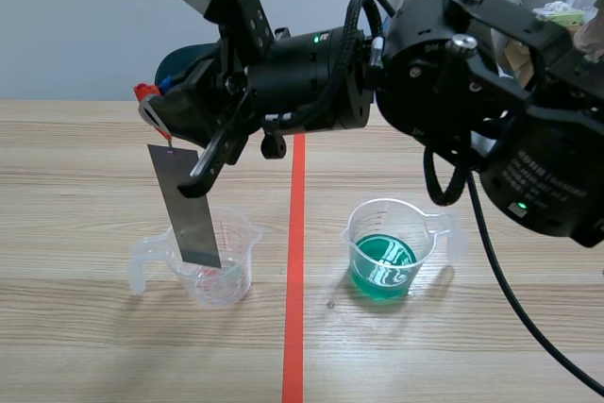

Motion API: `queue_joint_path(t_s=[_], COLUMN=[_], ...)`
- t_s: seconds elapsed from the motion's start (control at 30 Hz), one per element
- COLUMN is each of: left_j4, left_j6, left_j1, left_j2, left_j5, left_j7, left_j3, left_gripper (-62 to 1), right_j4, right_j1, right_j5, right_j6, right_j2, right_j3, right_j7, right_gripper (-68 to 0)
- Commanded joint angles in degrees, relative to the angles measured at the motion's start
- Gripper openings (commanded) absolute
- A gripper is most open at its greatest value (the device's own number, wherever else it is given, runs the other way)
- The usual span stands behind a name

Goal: Do the redox reaction experiment

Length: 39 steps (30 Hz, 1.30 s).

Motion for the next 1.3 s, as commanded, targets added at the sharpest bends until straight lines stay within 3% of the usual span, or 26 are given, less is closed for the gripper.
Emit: queue_joint_path(t_s=[0.0, 0.43, 0.73, 0.9, 1.2, 1.27], left_j4=[0.17, 0.17, 0.17, 0.17, 0.17, 0.17], left_j6=[-0.15, -0.15, -0.15, -0.15, -0.15, -0.15], left_j1=[0.07, 0.07, 0.07, 0.07, 0.07, 0.07], left_j2=[0.17, 0.17, 0.17, 0.17, 0.17, 0.17], left_j5=[-0.35, -0.33, -0.33, -0.33, -0.33, -0.33], left_j7=[-1.14, -1.14, -1.14, -1.14, -1.09, -1.01], left_j3=[-0.39, -0.39, -0.39, -0.39, -0.39, -0.39], left_gripper=[1.4, 1.4, 1.4, 1.4, 1.4, 1.4], right_j4=[-0.42, -10.84, -11.08, -11.08, -11.08, -11.08], right_j1=[0.66, 0.68, 0.68, 0.68, 0.68, 0.68], right_j5=[-0.07, -8.07, -9.27, -10.34, -11.06, -12.39], right_j6=[-0.20, 0.02, 0.31, 2.62, 2.62, 2.84], right_j2=[-0.39, -2.97, -2.97, -3.06, -3.06, -3.08], right_j3=[-0.39, -1.60, -1.60, -1.60, -1.60, -1.60], right_j7=[2.23, 9.57, 9.73, 9.70, 9.73, 9.73], right_gripper=[-66.9, -66.9, -66.9, -66.9, -66.8, -63.8])
